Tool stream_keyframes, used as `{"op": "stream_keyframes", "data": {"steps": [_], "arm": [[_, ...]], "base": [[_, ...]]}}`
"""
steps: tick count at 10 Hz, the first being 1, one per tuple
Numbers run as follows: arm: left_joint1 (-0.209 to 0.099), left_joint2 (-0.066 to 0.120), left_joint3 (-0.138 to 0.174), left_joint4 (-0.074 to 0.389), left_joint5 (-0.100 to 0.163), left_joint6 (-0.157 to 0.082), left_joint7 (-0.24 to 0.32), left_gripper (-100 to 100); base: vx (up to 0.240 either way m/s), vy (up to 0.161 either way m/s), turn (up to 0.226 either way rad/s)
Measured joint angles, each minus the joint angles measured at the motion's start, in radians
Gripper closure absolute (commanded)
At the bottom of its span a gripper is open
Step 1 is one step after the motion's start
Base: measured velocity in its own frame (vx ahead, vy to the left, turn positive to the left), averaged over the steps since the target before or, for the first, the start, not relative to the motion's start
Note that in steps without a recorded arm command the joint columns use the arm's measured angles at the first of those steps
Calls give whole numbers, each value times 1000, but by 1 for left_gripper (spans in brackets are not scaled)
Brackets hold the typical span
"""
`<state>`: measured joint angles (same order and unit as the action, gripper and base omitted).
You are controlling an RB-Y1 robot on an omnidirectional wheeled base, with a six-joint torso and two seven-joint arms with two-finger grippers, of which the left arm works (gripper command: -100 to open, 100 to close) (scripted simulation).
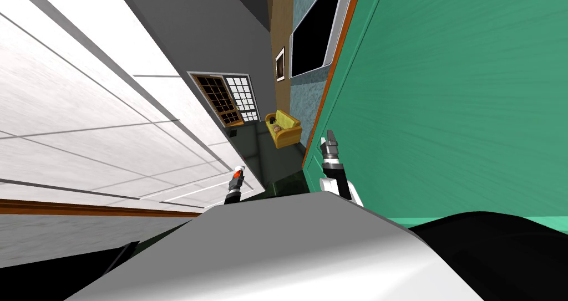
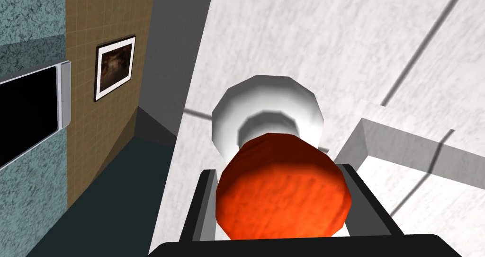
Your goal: Pull the door open
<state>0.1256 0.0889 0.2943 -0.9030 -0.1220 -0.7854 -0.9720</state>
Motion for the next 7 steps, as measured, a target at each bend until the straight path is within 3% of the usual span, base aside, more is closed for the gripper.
{"op": "stream_keyframes", "data": {"steps": [7], "arm": [[-6,13,-22,5,60,-2,167,100]], "base": [[-58,6,-38]]}}
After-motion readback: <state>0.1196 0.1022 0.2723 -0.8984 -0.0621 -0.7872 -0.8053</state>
